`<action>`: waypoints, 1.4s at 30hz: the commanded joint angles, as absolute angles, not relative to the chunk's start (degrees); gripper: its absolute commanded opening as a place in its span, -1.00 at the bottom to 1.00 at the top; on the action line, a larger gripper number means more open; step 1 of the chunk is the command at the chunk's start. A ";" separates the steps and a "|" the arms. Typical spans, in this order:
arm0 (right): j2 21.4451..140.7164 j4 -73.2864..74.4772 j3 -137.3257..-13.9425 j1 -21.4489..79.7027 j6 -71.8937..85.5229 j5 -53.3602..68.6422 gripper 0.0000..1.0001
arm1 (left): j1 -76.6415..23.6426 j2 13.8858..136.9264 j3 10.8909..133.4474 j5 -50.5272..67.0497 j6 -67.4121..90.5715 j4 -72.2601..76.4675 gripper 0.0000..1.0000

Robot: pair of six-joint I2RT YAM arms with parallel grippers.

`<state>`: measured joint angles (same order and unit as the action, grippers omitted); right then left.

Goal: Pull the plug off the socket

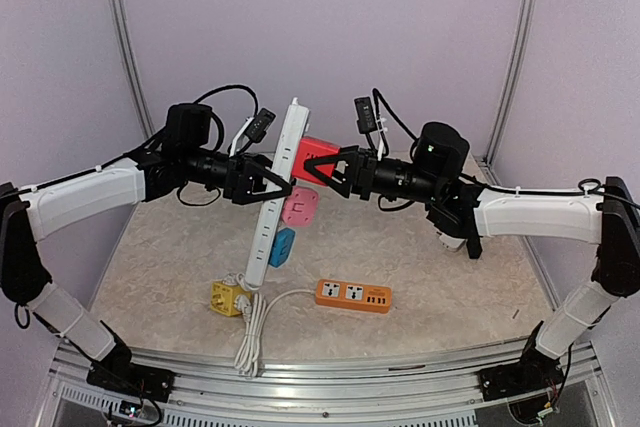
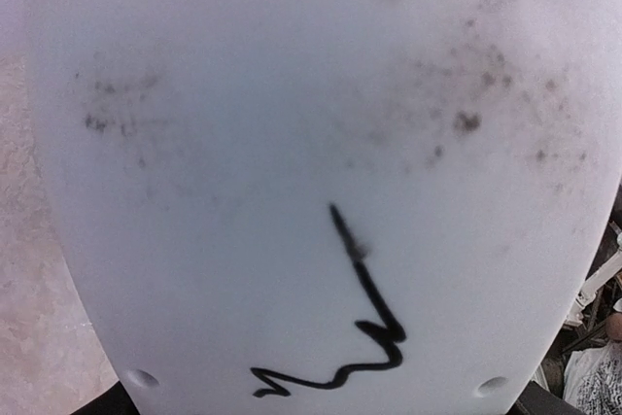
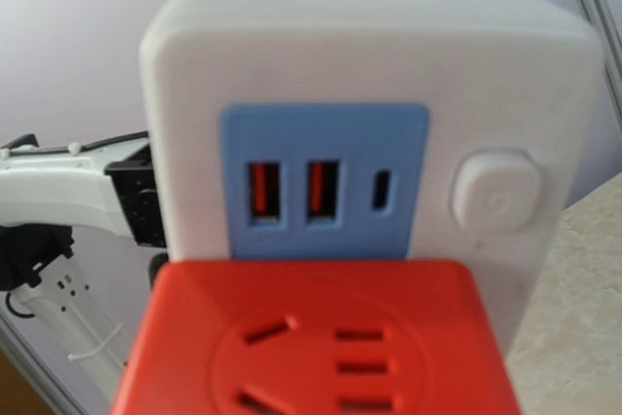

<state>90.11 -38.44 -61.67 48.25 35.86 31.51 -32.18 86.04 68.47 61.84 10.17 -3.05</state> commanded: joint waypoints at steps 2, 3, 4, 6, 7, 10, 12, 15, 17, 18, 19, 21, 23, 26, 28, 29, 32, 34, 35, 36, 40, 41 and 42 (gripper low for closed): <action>89.85 -35.01 -62.68 48.70 33.92 26.02 -0.62 | -33.22 86.01 71.50 59.86 9.58 -5.32 -0.74; 89.83 -35.39 -62.47 48.71 33.78 26.69 -0.63 | -33.22 85.97 71.38 61.59 9.70 -4.63 -0.77; 89.84 -35.87 -62.34 48.71 33.57 27.32 -0.64 | -33.29 85.79 71.29 63.29 9.81 -4.06 -0.78; 89.75 -37.26 -62.00 48.70 32.81 29.61 -0.64 | -33.35 85.55 71.39 66.38 9.86 -3.66 -0.78; 89.70 -37.42 -61.77 48.69 32.14 30.34 -0.64 | -33.39 85.52 71.56 67.69 9.66 -3.99 -0.78; 89.48 -37.06 -61.87 48.53 30.08 33.86 -0.66 | -33.70 85.37 71.89 70.44 8.82 -4.70 -0.79; 89.61 -38.02 -61.92 48.16 30.16 36.88 -0.66 | -33.98 84.96 71.89 71.48 8.75 -4.58 -0.79; 89.73 -38.85 -62.13 47.99 30.60 40.06 -0.70 | -34.10 84.73 72.13 72.68 8.79 -4.72 -0.80; 89.76 -39.40 -62.20 47.96 31.07 41.28 -0.70 | -34.18 84.73 72.16 73.17 8.72 -4.75 -0.81; 89.77 -39.49 -62.17 47.97 31.17 41.65 -0.70 | -34.27 84.77 72.11 73.21 8.70 -4.75 -0.80; 89.76 -39.89 -61.99 47.92 31.49 41.86 -0.71 | -34.28 84.74 72.14 73.14 8.71 -4.75 -0.80; 89.74 -41.02 -61.44 47.80 32.25 41.58 -0.71 | -34.28 84.73 72.16 72.53 8.62 -4.87 -0.80; 89.57 -40.87 -61.30 47.67 32.38 40.93 -0.71 | -34.28 84.64 72.11 71.36 8.25 -5.28 -0.81; 89.42 -39.48 -61.35 47.69 31.95 38.84 -0.71 | -34.28 84.38 72.00 67.82 7.51 -6.27 -0.80; 89.35 -38.50 -61.57 47.68 31.61 37.44 -0.71 | -34.37 84.29 71.91 64.98 6.94 -6.82 -0.81; 89.39 -38.07 -61.57 47.74 31.56 36.66 -0.71 | -34.37 84.29 71.96 63.02 6.87 -7.13 -0.81; 89.60 -35.53 -62.38 47.80 30.99 34.77 -0.72 | -34.37 84.61 72.42 58.27 6.52 -8.88 -0.82; 89.65 -34.00 -62.76 47.74 30.70 33.19 -0.72 | -34.37 85.10 73.08 55.71 6.27 -10.25 -0.82; 89.74 -32.96 -62.96 47.79 30.63 32.03 -0.72 | -34.43 85.52 73.45 54.68 6.02 -11.03 -0.83; 89.89 -31.87 -63.32 47.80 30.45 31.16 -0.72 | -34.45 85.69 73.69 53.79 5.91 -11.55 -0.83; 90.93 -28.63 -64.74 47.75 30.47 29.11 -0.72 | -34.54 86.13 74.04 51.32 5.56 -12.70 -0.84; 91.07 -28.39 -64.80 47.73 30.68 28.73 -0.72 | -34.54 86.13 74.09 50.84 5.54 -12.93 -0.84; 91.21 -28.34 -64.87 47.79 30.92 28.67 -0.73 | -34.54 86.21 74.22 50.80 5.46 -13.17 -0.84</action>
<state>90.02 -34.17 -62.98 47.16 32.42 34.61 -33.21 86.06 71.37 58.13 3.99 -11.53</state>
